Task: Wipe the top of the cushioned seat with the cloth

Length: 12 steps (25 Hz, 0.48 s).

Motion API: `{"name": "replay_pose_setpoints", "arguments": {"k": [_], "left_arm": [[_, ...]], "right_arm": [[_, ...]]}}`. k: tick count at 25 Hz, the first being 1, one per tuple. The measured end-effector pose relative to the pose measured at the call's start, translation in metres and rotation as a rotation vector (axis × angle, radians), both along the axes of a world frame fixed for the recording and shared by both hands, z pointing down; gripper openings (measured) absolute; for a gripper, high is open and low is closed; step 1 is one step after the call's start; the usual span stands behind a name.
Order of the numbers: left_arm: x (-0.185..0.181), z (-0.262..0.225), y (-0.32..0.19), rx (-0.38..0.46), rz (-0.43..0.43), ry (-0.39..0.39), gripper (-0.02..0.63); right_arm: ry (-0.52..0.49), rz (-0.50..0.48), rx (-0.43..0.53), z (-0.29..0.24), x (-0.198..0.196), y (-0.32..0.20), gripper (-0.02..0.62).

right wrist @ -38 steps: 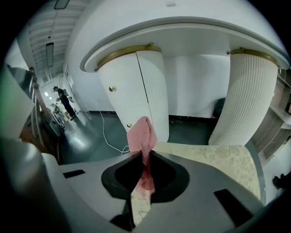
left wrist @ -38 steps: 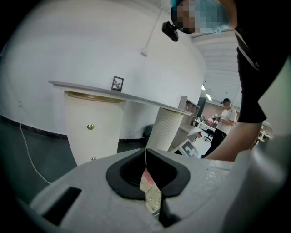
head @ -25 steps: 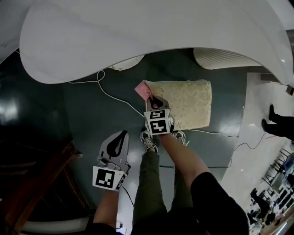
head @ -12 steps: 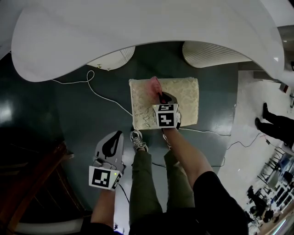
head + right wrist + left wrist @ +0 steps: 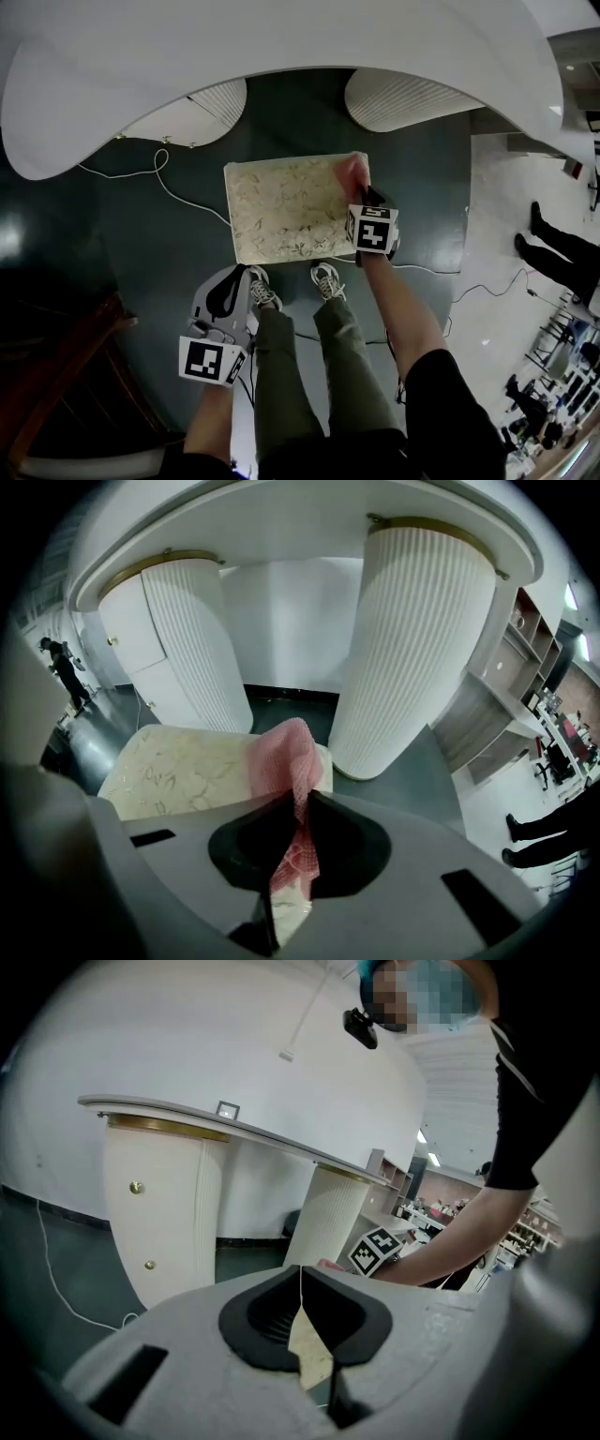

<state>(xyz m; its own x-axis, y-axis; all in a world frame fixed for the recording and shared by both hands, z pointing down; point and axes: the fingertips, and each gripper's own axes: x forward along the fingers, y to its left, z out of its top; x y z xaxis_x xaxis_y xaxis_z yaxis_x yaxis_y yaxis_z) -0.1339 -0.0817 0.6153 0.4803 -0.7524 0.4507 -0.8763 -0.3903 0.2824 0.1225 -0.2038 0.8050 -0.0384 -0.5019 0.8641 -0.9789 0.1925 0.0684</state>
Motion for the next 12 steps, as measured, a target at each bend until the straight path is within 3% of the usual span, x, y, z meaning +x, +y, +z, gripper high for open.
{"name": "replay_pose_setpoints", "arguments": {"k": [7,12], "left_arm": [[0.049,0.002,-0.002,0.001,0.024,0.013,0.020],[0.061,-0.005,-0.003,0.010,0.042,0.018,0.020]], "right_arm": [[0.041,0.071,-0.020,0.003,0.072,0.008,0.037],[0.042,0.115,-0.010,-0.006,0.092,0.012,0.037]]}}
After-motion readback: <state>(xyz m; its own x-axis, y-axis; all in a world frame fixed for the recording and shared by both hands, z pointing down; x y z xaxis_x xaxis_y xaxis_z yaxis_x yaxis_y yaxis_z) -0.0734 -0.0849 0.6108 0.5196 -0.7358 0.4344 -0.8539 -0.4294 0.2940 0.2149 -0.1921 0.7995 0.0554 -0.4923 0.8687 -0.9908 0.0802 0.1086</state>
